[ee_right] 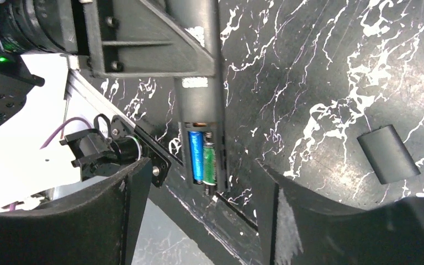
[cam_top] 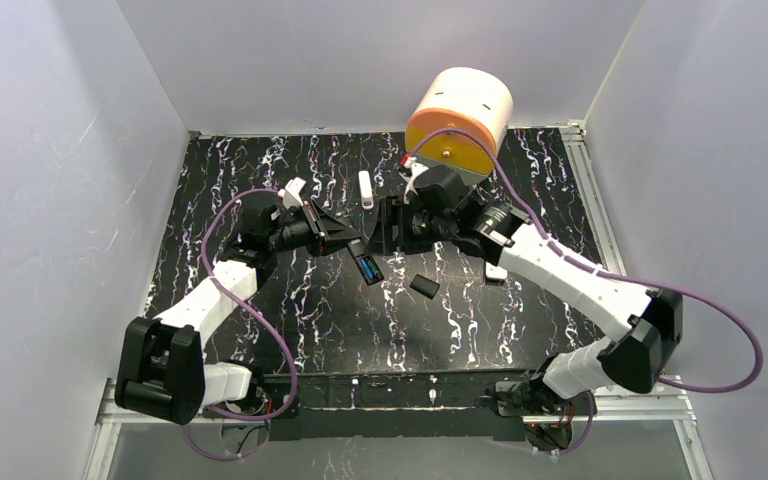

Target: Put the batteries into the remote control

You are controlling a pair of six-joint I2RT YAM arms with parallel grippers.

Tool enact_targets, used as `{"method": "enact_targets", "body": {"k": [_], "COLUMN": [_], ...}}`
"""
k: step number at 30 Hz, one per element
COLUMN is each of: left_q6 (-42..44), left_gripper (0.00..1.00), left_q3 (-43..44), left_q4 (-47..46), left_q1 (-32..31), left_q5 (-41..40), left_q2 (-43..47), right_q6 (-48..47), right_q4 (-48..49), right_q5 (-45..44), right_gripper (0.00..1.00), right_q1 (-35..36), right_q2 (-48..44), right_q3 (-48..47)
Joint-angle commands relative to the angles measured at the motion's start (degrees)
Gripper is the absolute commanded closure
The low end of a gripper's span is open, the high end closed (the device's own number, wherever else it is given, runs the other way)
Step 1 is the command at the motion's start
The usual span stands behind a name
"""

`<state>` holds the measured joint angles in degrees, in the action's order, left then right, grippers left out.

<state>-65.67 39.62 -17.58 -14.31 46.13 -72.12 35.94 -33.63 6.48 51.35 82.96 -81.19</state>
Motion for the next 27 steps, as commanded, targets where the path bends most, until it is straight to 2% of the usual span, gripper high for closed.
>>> {"method": "enact_targets", "body": {"k": [1, 3, 6, 14, 20, 25, 27], "left_q6": [-3.3, -5.8, -10.6, -27.4, -41.5, -43.0, -43.0], "left_gripper": [1.00, 1.00, 1.00, 1.00, 1.00, 1.00, 1.00], "left_q3": [3.2, 3.6, 4.1, 3.2, 0.8, 1.1, 1.0], "left_q4": [-1.6, -2.7, -4.6, -15.2, -27.2, -29.4, -29.4], "left_q1": [0.4, 0.4, 0.3, 0.3, 0.4, 0.3, 0.3], "left_q5": [1.8, 1.2, 0.4, -4.3, -7.0, -7.3, -7.4], "left_q2": [3.6, 4.4, 5.1, 5.8, 3.9, 4.0, 4.3], "right_q6": [10.9, 15.6, 20.3, 28.7, 29.5, 29.8, 30.2], "right_q4": [16.6, 25.7, 38.4, 55.0, 59.1, 60.0, 60.7], "right_q5": [-2.5, -4.1, -7.0, -12.6, -10.0, -10.2, -9.9], "right_gripper": [0.20, 0.12, 0.06, 0.01, 0.01, 0.02, 0.05], "right_q1": [-0.4, -0.4, -0.4, -0.4, -0.4, -0.4, -0.4], "right_q2": [-7.2, -11.6, -16.9, -22.5, -21.4, -21.8, -21.7], "right_q3": [9.5, 15.9, 22.8, 31.8, 31.3, 31.7, 31.9]}}
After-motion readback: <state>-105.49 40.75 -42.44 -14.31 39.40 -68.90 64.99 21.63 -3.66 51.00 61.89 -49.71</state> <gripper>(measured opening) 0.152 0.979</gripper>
